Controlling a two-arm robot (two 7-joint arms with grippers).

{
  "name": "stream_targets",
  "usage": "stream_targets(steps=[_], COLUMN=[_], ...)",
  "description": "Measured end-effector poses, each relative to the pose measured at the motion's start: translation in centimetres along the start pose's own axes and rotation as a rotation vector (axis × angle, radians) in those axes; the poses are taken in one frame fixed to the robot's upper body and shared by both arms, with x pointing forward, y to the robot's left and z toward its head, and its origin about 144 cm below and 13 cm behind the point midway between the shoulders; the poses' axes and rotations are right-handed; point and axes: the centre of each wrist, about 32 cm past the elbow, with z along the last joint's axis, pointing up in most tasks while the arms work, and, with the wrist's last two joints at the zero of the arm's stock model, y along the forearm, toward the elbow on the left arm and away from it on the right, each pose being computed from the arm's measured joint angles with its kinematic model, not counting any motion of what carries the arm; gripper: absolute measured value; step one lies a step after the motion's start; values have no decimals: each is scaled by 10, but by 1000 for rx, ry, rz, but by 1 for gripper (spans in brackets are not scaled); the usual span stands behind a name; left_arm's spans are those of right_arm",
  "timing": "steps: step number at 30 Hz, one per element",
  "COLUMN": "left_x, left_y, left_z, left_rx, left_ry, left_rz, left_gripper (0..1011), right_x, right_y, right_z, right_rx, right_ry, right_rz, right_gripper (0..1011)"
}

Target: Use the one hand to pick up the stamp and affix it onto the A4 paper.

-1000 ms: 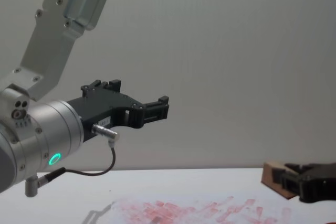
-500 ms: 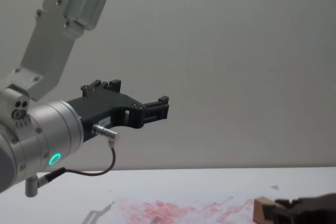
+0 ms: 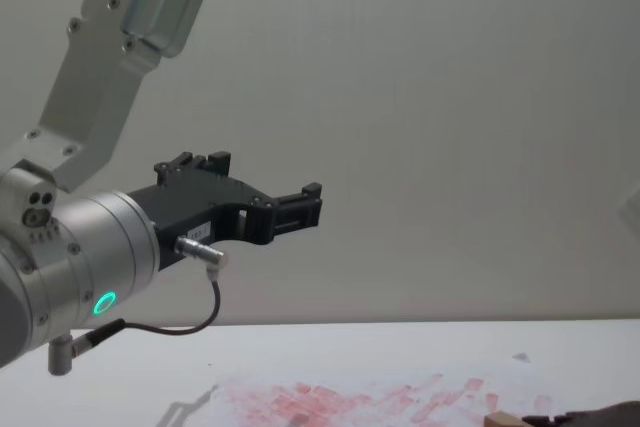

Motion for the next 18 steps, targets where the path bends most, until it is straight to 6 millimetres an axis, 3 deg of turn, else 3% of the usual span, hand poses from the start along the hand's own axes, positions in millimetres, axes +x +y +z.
stream_targets(steps=[18], left_x=[0], left_y=[0], left_z=[0], left_rx=[0], left_ry=[0], left_rz=[0], left_gripper=[1001], right_x=[5], right_y=[5], right_z=[2], right_rx=[14], right_ry=[-15], right_rz=[-3], right_gripper=[216])
